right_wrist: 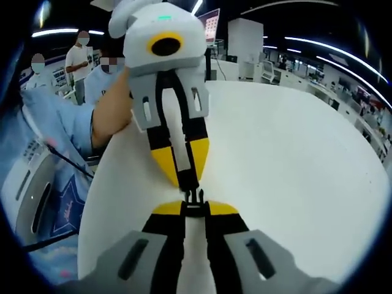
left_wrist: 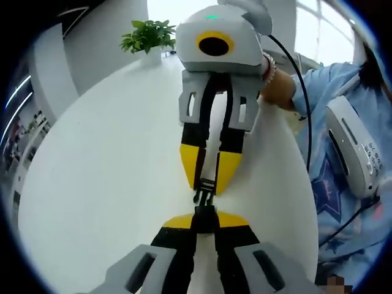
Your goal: Snap the two parts of the plastic buckle together until the buckle closes and remains connected.
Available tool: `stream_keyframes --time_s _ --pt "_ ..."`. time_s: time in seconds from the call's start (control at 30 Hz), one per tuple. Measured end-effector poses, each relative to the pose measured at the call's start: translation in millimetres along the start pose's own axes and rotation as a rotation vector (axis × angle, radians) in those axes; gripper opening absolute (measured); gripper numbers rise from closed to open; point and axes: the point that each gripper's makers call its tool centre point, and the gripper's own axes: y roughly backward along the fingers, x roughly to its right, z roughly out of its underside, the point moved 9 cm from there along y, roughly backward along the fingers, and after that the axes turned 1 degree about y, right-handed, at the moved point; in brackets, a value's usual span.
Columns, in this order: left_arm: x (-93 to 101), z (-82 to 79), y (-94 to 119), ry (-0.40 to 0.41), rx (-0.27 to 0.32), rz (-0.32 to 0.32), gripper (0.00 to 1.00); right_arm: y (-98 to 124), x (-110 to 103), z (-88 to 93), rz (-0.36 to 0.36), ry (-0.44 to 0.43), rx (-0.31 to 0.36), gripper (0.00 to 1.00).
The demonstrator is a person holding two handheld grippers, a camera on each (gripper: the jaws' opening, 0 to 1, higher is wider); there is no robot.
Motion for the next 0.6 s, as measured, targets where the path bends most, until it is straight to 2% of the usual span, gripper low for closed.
stream_keyframes --time_s 0.2,0.6 --pt "0.4 0.7 -0.2 0.000 0.004 0.001 0.10 1.0 0.9 2.9 -0.024 -0.030 0.026 0.12" --pt "-1.9 2.8 0.8 -0.003 0.015 0.007 0.10 -5.0 -4.6 -1.0 -0.010 0.036 0.015 0.12"
